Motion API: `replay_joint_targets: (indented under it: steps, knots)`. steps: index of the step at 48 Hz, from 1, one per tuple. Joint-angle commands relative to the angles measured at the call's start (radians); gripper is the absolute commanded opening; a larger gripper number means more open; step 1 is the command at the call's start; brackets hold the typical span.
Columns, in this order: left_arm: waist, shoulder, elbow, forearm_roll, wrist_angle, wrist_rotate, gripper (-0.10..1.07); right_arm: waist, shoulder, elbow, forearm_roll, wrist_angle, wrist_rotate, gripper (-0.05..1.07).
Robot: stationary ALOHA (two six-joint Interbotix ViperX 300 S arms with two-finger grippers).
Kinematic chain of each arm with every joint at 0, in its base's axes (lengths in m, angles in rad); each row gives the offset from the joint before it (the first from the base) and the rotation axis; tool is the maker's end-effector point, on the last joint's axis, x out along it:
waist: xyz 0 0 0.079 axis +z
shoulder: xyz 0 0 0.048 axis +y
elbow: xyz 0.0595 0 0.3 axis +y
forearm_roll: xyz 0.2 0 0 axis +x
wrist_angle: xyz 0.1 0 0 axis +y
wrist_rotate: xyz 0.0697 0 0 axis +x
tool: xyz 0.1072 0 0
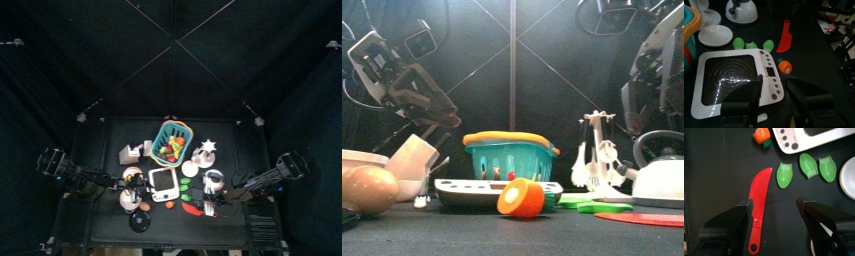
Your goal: Grab carrot top
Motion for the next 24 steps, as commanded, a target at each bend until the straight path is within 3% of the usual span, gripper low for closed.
replay_joint_targets:
  steps: [1, 14, 24]
  knots:
    - [0.005, -0.011, -0.015, 0.003, -0.008, -0.002, 0.75, -0.005, 0.034, -0.052, -0.032, -0.020, 0.000, 0.98]
    - [0.006, -0.046, -0.002, 0.015, -0.008, 0.000, 0.75, -0.008, 0.190, -0.183, -0.100, -0.023, -0.002, 0.98]
    - [0.006, -0.078, 0.028, 0.005, -0.008, -0.005, 0.75, -0.012, 0.262, -0.249, -0.158, -0.025, -0.005, 0.98]
